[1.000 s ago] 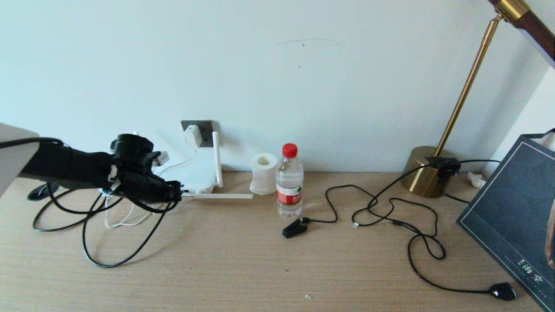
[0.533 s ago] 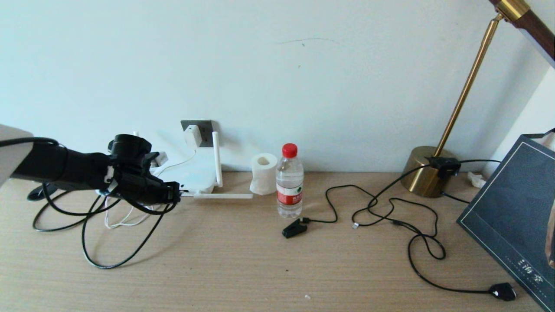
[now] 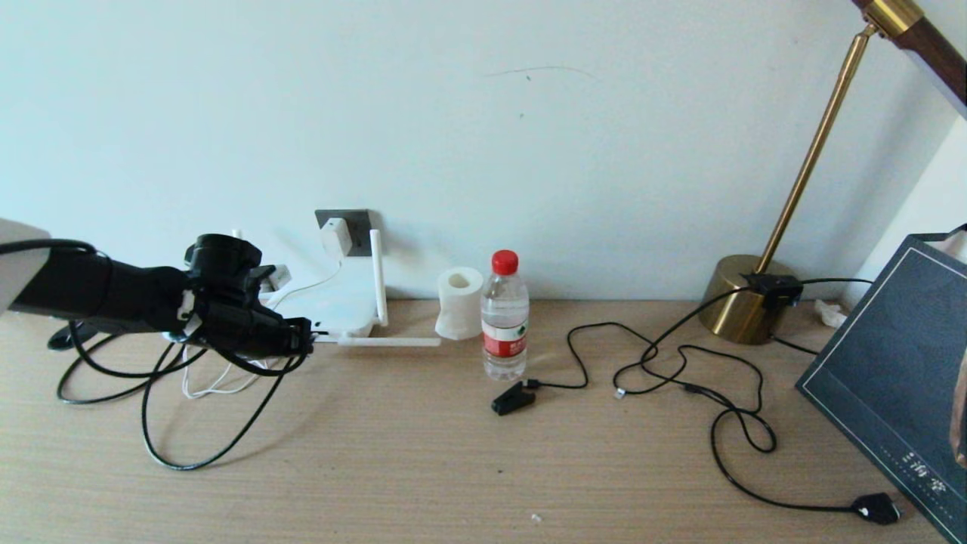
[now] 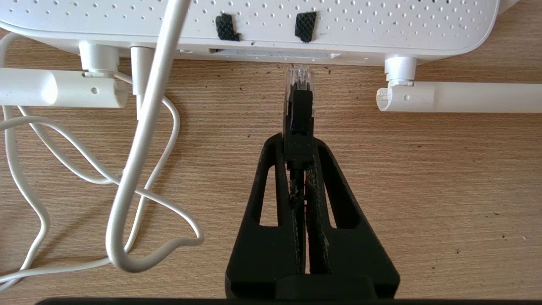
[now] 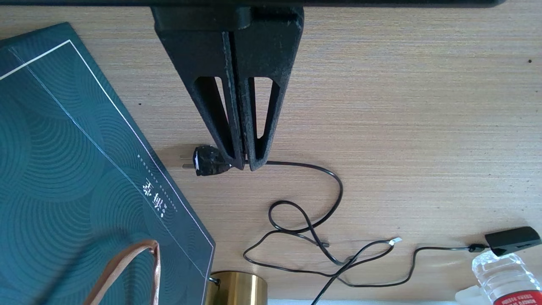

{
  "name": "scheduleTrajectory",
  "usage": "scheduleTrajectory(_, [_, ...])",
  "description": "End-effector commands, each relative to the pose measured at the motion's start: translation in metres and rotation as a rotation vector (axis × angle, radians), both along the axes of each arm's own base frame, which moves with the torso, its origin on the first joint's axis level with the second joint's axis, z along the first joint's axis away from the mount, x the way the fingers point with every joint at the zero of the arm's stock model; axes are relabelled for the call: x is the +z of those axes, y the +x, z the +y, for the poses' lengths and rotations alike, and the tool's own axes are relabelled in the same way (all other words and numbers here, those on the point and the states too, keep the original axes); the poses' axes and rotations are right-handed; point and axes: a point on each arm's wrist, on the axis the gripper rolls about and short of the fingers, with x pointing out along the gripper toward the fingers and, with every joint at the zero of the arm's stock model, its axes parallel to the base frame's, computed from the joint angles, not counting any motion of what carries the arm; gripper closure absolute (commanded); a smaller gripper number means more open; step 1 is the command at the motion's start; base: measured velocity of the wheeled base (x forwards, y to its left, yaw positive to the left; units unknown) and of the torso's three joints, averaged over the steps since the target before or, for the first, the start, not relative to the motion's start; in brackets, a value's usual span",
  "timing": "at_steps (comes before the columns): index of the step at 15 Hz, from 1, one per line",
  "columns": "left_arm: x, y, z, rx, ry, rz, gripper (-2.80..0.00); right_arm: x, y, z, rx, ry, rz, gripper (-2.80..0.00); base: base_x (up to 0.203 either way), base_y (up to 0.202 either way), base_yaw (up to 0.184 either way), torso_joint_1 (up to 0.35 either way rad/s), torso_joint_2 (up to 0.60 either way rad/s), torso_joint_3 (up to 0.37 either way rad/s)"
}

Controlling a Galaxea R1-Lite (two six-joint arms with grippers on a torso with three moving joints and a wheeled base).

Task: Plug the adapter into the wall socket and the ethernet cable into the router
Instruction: Align cable and router interface

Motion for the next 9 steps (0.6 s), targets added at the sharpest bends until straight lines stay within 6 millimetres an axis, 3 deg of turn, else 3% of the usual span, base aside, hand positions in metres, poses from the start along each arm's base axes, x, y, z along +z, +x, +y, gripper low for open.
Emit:
scheduleTrajectory(1, [-0.0021,0.0006,0.0002,0.001,-0.001,0.006,0.00,-0.0004,0.0002,0.0000,0.000,0.000,0.003,0.00,0.000,0.000,0.000,0.000,0.00,0.000])
scheduleTrajectory(9, [-0.0044,0.0027,-0.0004,-0.001,-0.001,0.007,0.00,0.0000,0.0001,0.0000,0.000,0.000,0.002,0.00,0.000,0.000,0.000,0.000,0.00,0.000])
